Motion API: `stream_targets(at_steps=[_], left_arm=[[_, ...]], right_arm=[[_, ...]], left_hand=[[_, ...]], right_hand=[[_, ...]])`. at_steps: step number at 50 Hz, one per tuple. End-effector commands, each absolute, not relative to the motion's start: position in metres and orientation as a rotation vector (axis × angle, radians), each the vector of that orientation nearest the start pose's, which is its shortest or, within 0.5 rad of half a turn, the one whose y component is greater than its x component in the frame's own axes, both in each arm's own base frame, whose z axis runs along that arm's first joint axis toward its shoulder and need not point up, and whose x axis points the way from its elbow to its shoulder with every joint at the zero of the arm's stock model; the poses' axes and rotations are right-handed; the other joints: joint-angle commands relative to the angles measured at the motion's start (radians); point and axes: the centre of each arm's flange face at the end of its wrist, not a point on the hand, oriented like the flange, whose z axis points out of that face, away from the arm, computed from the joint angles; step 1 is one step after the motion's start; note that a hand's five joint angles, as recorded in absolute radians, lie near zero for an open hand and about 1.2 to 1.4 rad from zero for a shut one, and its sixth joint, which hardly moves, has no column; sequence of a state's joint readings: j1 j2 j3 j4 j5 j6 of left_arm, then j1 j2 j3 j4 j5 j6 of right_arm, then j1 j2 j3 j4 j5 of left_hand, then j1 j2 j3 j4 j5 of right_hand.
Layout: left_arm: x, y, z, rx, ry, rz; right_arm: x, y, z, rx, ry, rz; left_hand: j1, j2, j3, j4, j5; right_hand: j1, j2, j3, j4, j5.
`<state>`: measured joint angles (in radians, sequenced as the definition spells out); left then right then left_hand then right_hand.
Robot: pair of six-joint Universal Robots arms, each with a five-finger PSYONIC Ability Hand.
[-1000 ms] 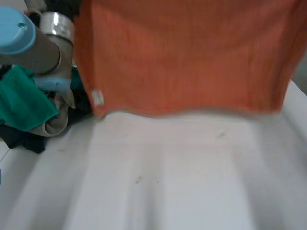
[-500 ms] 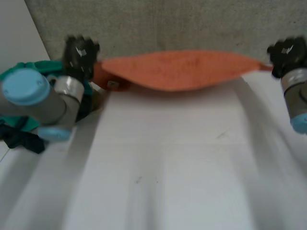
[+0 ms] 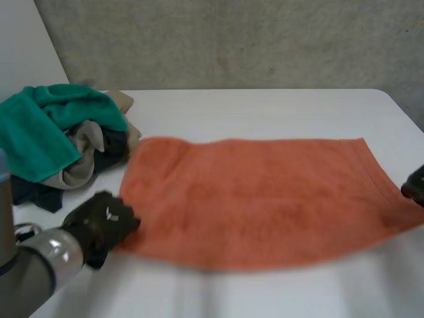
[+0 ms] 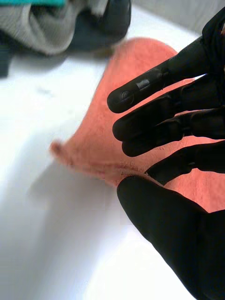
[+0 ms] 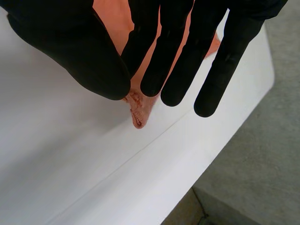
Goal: Fold the laundry.
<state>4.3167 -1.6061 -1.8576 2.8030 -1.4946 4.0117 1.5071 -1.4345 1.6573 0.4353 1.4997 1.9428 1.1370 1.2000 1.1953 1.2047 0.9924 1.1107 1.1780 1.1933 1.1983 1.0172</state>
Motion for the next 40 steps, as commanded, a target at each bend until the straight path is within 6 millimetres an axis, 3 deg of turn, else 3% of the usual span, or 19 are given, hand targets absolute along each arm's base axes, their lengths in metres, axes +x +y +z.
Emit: stream_targets(at_steps=[1,4,8,15,20,23,26,34,40], left_arm=[[-0.226,-0.184,0.205,1.615,2.087,-1.385],[-0.238,-0.218,0.194,1.572,2.034,-1.45],[-0.252,-0.259,0.19,1.501,1.974,-1.523],[-0.273,-0.322,0.19,1.39,1.882,-1.623],[-0.291,-0.363,0.209,1.268,1.716,-1.826],[-0.299,-0.377,0.215,1.203,1.624,-1.923],[-0.301,-0.38,0.213,1.189,1.598,-1.951],[-0.305,-0.382,0.184,1.22,1.642,-1.908],[-0.306,-0.387,0.163,1.241,1.663,-1.886]], right_arm=[[0.124,-0.266,0.212,-1.84,2.747,-1.346],[0.123,-0.282,0.196,-1.826,2.761,-1.33],[0.123,-0.311,0.194,-1.739,2.81,-1.459],[0.155,-0.359,0.206,-1.586,2.726,-1.811],[0.165,-0.395,0.225,-1.489,2.628,-2.115],[0.171,-0.41,0.23,-1.436,2.561,-2.268],[0.175,-0.42,0.219,-1.446,2.521,-2.307],[0.18,-0.442,0.179,-1.459,2.529,-2.272],[0.183,-0.454,0.16,-1.456,2.524,-2.274]], left_hand=[[0.259,0.196,0.201,0.192,0.229],[0.259,0.196,0.201,0.192,0.229],[0.259,0.196,0.201,0.192,0.229],[0.259,0.196,0.201,0.192,0.229],[0.259,0.196,0.201,0.192,0.229],[0.259,0.196,0.201,0.192,0.229],[0.259,0.196,0.201,0.192,0.229],[0.259,0.196,0.201,0.192,0.229],[0.259,0.196,0.201,0.192,0.229]], right_hand=[[0.286,0.218,0.203,0.198,0.205],[0.286,0.218,0.203,0.198,0.205],[0.286,0.218,0.203,0.198,0.205],[0.286,0.218,0.203,0.198,0.205],[0.286,0.218,0.203,0.198,0.205],[0.286,0.218,0.203,0.198,0.205],[0.286,0.218,0.203,0.198,0.205],[0.286,0.218,0.203,0.198,0.205],[0.286,0.218,0.203,0.198,0.205]])
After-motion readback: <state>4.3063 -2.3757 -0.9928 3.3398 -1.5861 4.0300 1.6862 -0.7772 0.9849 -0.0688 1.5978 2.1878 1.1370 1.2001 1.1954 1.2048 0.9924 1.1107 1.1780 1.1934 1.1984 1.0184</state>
